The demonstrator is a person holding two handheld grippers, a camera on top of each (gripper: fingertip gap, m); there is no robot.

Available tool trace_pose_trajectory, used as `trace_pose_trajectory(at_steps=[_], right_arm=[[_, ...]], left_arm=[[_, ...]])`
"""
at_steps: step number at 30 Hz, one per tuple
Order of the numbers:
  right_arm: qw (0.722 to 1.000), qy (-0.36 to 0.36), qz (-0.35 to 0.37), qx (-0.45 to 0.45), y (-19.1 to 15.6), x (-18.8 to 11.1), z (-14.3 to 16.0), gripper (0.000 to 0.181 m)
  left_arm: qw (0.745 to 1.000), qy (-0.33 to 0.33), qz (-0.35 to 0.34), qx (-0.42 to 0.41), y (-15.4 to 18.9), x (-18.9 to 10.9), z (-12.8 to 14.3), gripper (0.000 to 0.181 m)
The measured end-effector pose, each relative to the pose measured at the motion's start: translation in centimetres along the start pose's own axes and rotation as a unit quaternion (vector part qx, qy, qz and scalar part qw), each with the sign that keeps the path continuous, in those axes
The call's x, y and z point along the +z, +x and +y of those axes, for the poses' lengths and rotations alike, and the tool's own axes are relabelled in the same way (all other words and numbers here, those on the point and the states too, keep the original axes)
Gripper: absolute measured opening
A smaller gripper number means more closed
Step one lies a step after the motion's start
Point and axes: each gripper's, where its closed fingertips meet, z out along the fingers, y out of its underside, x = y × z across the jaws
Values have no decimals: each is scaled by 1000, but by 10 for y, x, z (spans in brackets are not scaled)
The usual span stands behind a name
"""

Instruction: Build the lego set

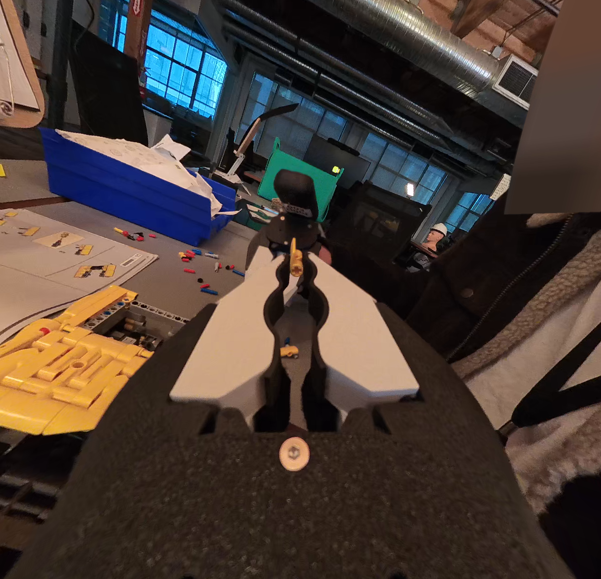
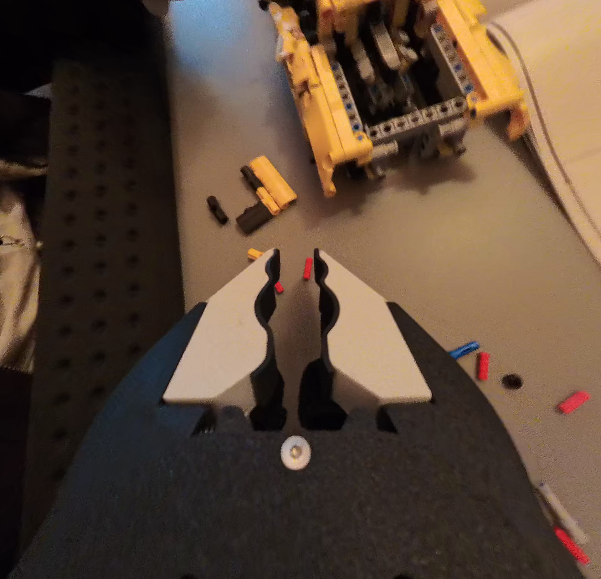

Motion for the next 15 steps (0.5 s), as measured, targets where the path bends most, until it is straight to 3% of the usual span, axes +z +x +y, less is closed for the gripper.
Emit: trace_pose_trajectory(at_steps=[6, 15], right_arm=[[996, -10, 81, -39, 8, 13, 19, 10], [988, -31, 116, -93, 9, 16, 21, 4]], left_arm=[[1000, -11, -9, -3, -4, 2, 5, 7], [999, 11, 20, -46, -1, -1, -2, 6]])
